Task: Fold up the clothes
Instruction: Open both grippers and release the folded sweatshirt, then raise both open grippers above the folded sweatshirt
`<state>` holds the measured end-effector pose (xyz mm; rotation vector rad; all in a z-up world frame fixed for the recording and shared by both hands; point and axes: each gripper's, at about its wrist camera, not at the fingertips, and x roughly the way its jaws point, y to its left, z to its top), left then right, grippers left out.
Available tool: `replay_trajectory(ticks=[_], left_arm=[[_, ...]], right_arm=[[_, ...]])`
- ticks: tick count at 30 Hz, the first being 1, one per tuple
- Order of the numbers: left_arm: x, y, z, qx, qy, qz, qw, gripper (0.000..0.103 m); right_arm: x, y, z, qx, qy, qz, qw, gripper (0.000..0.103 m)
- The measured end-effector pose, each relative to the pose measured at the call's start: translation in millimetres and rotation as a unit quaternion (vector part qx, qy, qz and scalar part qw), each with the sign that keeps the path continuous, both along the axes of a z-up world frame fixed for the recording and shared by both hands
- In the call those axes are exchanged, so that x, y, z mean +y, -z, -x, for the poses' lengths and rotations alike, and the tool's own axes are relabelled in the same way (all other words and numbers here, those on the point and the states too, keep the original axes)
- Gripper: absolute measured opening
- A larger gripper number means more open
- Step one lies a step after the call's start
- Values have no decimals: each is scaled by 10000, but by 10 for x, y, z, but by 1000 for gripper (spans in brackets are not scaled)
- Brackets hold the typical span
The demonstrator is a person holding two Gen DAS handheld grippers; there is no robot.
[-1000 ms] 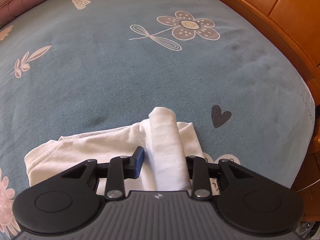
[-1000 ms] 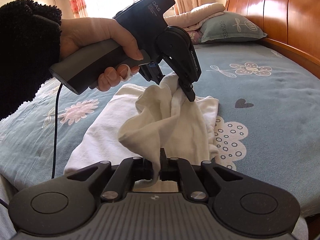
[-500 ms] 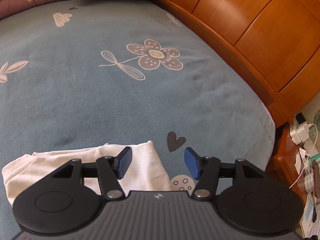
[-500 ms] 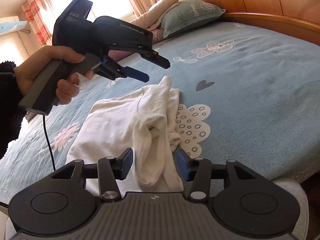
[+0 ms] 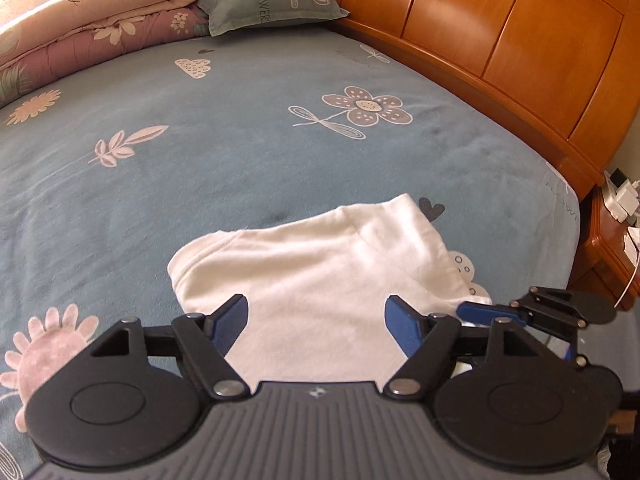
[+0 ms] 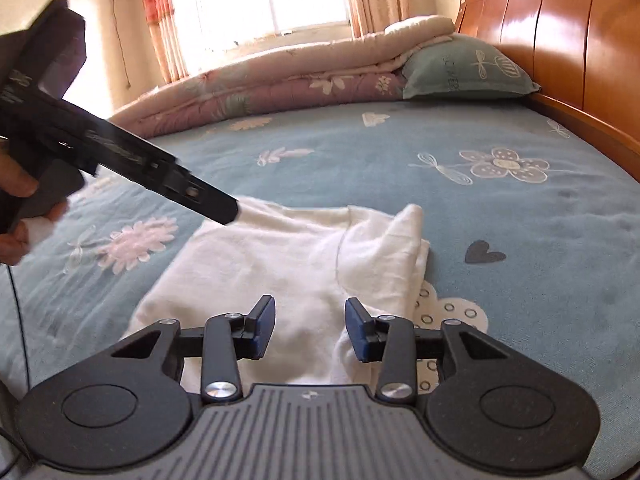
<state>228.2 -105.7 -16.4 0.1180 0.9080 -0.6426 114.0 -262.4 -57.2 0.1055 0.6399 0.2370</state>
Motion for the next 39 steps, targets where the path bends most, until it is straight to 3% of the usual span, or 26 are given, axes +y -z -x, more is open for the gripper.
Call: replay_trajectory(ticks=[4,8,12,18,24,31,33,39], left_arm=[[74,302,124,237,103,284,9993,82],[-31,596,186,85,220,-49,9997,86],[-60,439,309,-132,340,-129,9993,87],[134,288,680,-609,630,-362,9955,87],[223,677,793,-90,488,-1046,9933,87],[376,249,763,-359,278,-206,9988,87],[380,132,725,-444,244,36,9987,87],[143,359,578,-262,379,97,9989,90]], right_arm=[[-100,157,23,161,68,-63,9998,30],[-129,82,53,217,123,-8,9997,27],[-80,-30,79,103,55,181,9998,37],[-7,-93,200,32,-98,125,9999,38],[224,-121,424,-3,-796,441,9959,47],[286,-117,481,9,-959,676,9931,47],[240,-5,417,263,-757,882,9929,47],[51,80,549,490,-538,794,9942,47]])
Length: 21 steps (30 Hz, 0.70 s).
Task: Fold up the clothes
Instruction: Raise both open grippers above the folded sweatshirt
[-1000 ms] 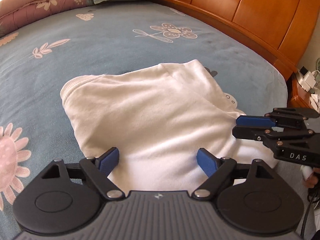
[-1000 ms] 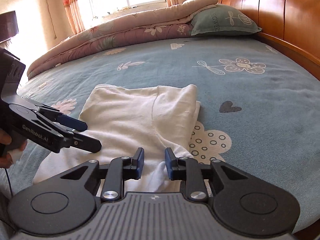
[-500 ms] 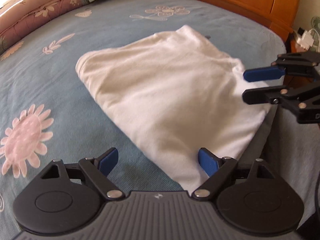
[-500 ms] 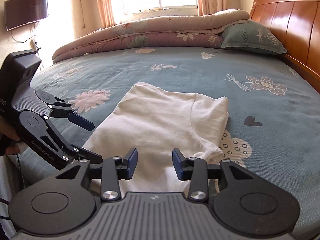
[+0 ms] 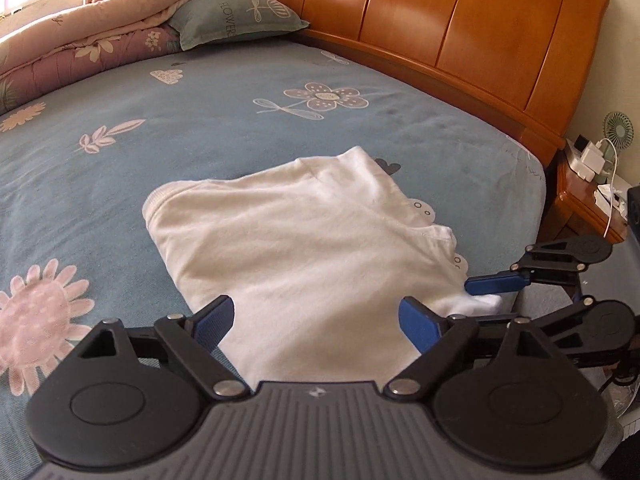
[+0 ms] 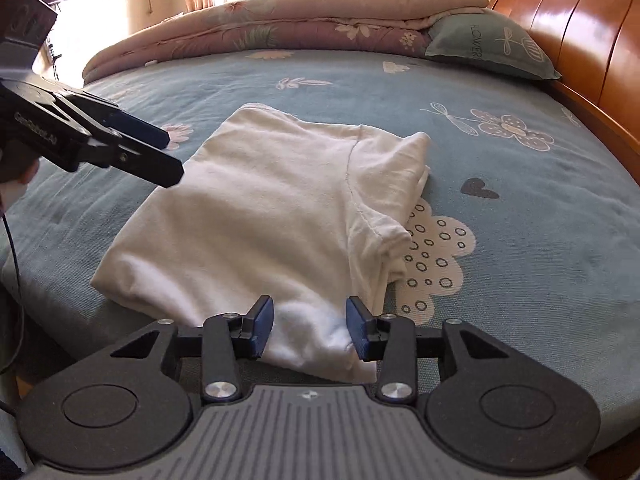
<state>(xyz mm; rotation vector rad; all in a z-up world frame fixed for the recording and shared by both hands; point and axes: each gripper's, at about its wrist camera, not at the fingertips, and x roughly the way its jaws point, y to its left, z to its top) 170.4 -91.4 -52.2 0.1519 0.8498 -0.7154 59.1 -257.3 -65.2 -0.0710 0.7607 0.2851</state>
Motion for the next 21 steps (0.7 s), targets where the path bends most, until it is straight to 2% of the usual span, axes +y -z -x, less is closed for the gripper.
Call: replay_trajectory(ticks=[1,5,9,11,14,17,18,19,21], left_arm=[[-33,89,-53,164,-12,-38,9999,90],[-59,53,-101,126,-36,112,9999,90],[-13,-167,-202,-113,-155,409,9990,90],[-4,-212,-316,-102,-289,477,9984,90],[9,-113,-462,128,-440,591,9972,90],[12,173,-595,579,-694,317,9954,90],[13,172,-598,600,-717,328,9951,90],[14,171,-602,621,-740,339,9947,95],[15,168,-608,663,-786,361,9940,96]], right_arm=[[0,-34,28,-68,31,31,10000,47],[-37,-211,34,-326,83,7,9994,47],[-4,-353,-199,-533,-70,-53,9985,48],[39,-347,-365,-541,-139,-102,9984,48],[40,-232,-634,-309,-64,-379,9988,48],[2,-46,-774,62,113,-519,9986,51],[-10,-25,-770,62,79,-634,9979,53],[-19,-14,-768,84,49,-729,9973,57],[-25,3,-764,108,32,-787,9968,58]])
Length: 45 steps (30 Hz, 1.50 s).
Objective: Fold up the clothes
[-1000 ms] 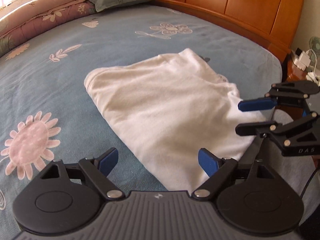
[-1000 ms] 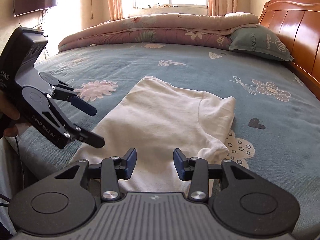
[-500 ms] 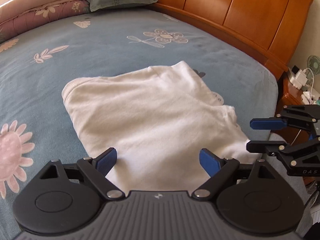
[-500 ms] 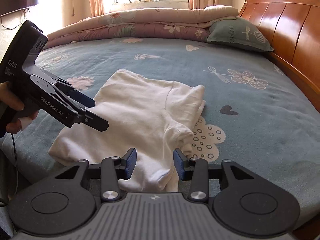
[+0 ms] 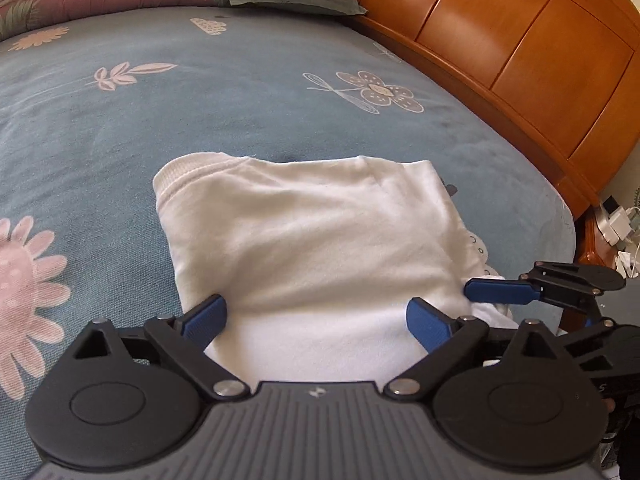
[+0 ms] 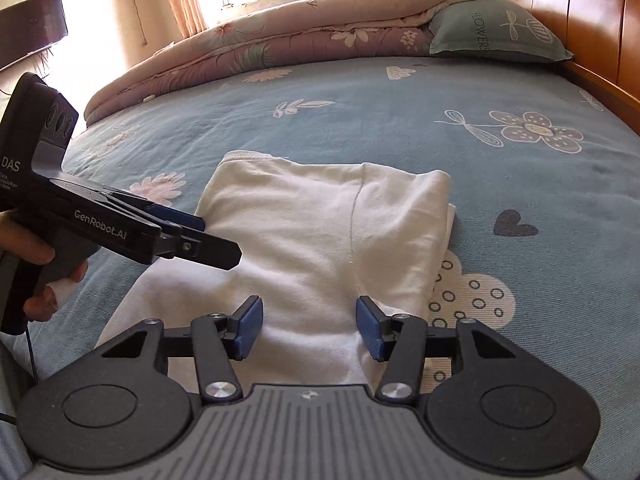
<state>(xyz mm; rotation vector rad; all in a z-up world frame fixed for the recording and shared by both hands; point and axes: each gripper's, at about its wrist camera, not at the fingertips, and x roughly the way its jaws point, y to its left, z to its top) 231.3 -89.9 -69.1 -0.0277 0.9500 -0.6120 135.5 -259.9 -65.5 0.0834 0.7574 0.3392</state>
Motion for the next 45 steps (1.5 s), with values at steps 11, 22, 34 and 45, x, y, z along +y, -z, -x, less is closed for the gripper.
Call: replay_trajectory(ticks=[11,22,34,45], left_arm=[[-478,-406,-157,-165,533,361,9978,96],[-1507,5,-596,778,1250,912,9849,94],[-1013,-496,-368,177,1072,569,9924,95],[-26,-17,137,805,-413,1175,9889,95]], right_arm=[[-97,59,13,-47,35,-418,9991,59],[-155,126,88,-241,-27,-632,9977,61],[-125,130,115,-352,-48,-660,9972,66],[51,-46,257,-534,75,-278,9982,83]])
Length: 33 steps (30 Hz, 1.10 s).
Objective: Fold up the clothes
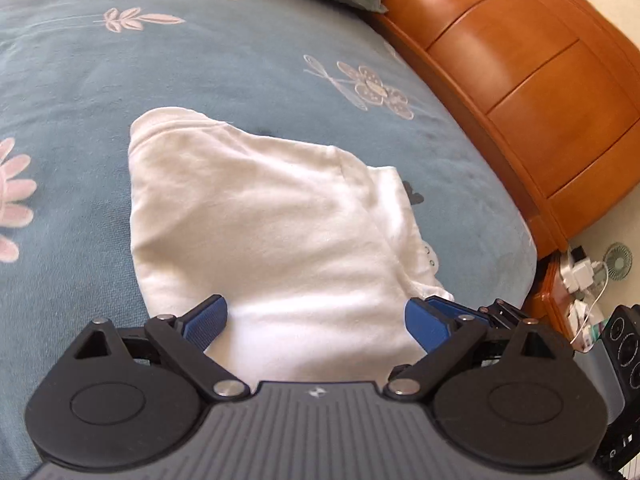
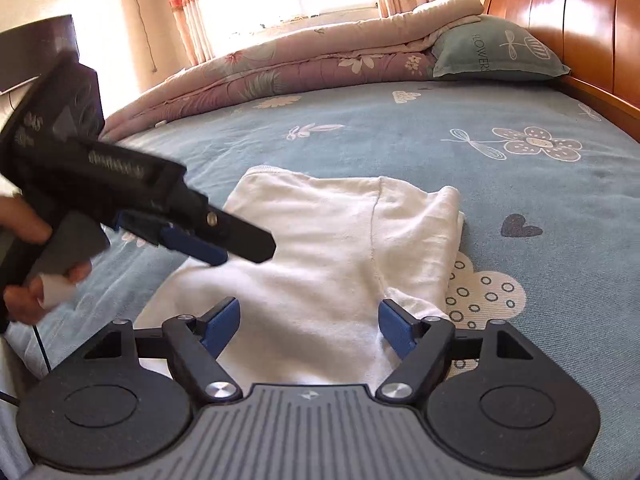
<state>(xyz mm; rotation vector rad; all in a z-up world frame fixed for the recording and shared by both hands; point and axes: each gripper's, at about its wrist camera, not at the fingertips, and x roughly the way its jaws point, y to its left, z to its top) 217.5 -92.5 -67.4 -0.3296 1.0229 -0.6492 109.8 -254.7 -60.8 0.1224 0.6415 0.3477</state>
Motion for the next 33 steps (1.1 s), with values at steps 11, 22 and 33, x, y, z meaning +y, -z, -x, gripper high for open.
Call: replay_trajectory(ticks=[11,22,33], left_arm=[[211,-130,97,-292,-462,226,9982,96],[-90,38,-821,-548,-556,-578,9953,94],[-103,-119,-264,-628,-296,78,9976,96]], right_arm=[[-31,94,123,260,52,10,9996,90],[-2,144,234,339,-7,227,9992,92],[-133,115,320,421,183,-20,9989,92]])
